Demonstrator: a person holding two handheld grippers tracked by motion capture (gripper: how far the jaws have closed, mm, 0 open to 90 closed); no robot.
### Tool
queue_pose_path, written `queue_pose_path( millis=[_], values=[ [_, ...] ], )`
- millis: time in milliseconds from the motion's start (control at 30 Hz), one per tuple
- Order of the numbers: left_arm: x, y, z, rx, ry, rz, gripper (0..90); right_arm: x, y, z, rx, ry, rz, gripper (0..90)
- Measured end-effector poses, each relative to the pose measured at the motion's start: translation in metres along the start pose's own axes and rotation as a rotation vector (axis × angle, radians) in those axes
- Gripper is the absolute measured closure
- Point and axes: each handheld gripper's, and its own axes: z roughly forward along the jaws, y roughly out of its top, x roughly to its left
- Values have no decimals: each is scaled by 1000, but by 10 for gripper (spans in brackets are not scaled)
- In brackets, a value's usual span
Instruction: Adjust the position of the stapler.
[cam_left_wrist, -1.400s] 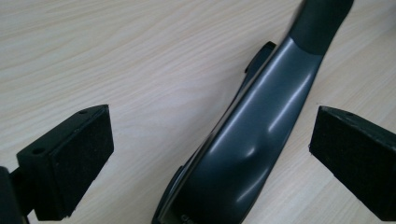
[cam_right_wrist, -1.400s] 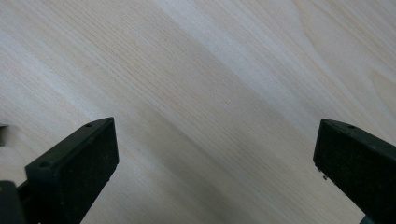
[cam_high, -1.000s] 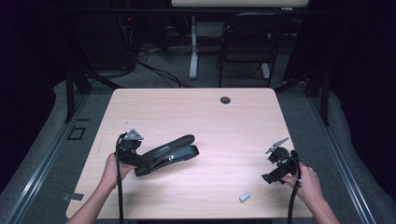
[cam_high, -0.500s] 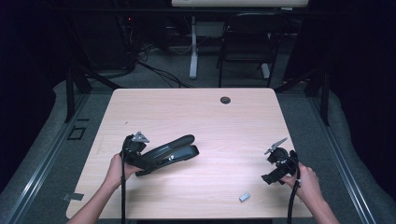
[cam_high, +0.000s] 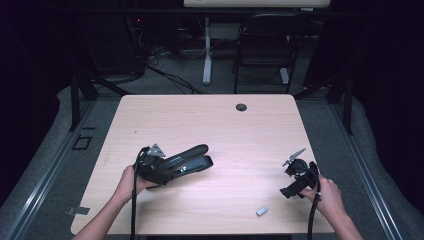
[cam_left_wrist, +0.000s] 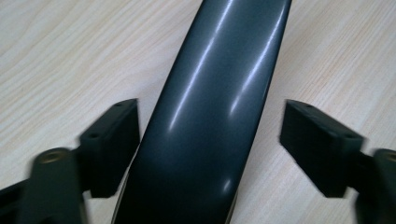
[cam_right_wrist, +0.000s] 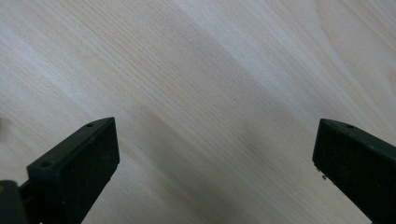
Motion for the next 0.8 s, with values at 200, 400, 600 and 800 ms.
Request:
queue_pose_path(
  millis=[200,400,600,800],
  values=[
    [3,0,-1,-17,13,11,375,0,0,0,20,-10,-15,3],
    [4,-1,-2,-20,-1,52,400,0,0,1,15,-12,-3,7],
    [4,-1,-2,-17,-21,84,427,1,0,2,6,-8,4,8],
    [2,-2,-2,-26,-43,104,455,1,0,2,-5,-2,15,9]
  ],
)
